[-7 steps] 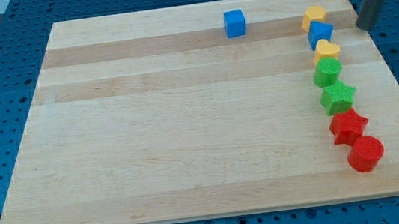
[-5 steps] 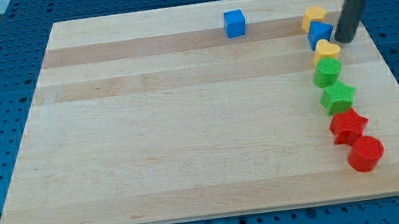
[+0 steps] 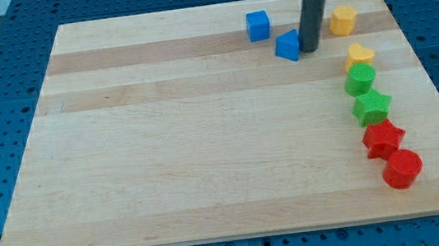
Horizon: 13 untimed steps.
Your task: Place the triangle into the left of cube
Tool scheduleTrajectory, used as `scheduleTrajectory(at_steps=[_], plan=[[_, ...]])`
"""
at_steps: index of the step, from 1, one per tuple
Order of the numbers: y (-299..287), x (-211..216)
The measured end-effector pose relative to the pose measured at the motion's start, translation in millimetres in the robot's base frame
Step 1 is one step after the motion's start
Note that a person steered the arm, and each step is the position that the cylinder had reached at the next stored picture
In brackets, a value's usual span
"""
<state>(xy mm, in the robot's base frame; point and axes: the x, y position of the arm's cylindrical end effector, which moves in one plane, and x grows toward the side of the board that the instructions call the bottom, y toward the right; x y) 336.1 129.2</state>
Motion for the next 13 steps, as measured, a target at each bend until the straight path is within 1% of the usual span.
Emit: scheduleTrajectory(at_steps=[2,3,7,9,10,11,12,13], plan=[[-34,17],[-57,12],[-115,-11],[-150,-33],[-167,-28],[-155,8],[-124,9],[-108,2]])
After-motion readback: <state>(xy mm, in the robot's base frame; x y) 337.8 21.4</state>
